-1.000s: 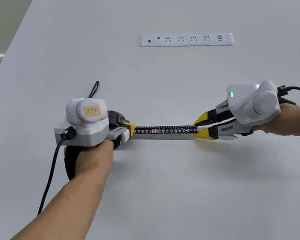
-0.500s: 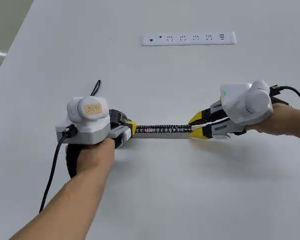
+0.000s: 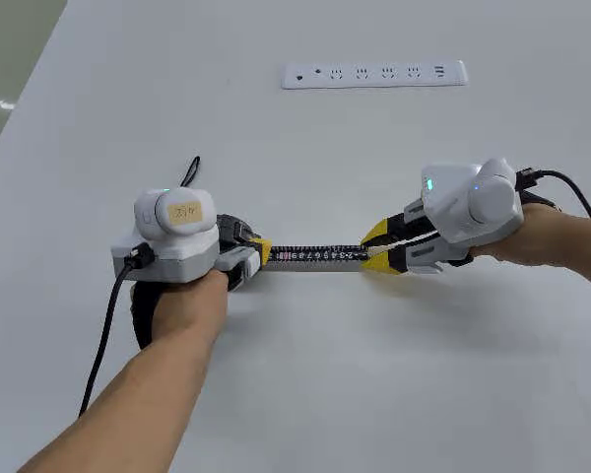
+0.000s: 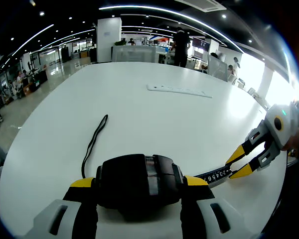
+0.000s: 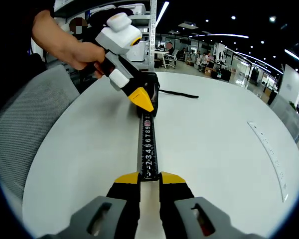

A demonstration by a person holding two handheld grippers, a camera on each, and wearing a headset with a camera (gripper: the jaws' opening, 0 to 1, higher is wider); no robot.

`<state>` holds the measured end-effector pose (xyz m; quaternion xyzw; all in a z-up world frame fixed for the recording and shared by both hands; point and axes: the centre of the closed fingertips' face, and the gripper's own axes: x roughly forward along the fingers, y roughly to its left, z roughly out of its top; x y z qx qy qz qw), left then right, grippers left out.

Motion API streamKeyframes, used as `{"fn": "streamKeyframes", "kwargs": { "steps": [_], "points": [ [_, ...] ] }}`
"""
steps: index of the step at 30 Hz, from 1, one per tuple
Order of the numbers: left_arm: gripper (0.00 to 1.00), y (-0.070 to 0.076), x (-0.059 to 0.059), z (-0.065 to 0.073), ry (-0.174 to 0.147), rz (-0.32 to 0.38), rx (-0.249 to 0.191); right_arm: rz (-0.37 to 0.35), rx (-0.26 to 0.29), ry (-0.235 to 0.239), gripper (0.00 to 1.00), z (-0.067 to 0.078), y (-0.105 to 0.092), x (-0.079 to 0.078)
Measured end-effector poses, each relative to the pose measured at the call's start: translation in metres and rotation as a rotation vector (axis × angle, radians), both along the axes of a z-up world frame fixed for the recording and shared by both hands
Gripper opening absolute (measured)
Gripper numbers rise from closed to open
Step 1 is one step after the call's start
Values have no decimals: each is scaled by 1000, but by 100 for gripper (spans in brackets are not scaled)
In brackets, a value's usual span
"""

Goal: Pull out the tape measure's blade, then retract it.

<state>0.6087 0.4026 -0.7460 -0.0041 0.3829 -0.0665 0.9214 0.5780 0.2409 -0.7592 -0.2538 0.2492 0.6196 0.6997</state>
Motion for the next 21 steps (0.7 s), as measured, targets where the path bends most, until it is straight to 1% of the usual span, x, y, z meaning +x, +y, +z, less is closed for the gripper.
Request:
{"fn": "streamKeyframes", "kwargs": {
  "steps": [10, 21],
  "points": [
    [64, 0, 0, 0, 5, -1, 2, -2, 13, 1, 12, -1, 14, 1],
    [64, 0, 0, 0, 10, -5, -6, 0, 29, 0, 12, 1, 29, 2]
  ]
}}
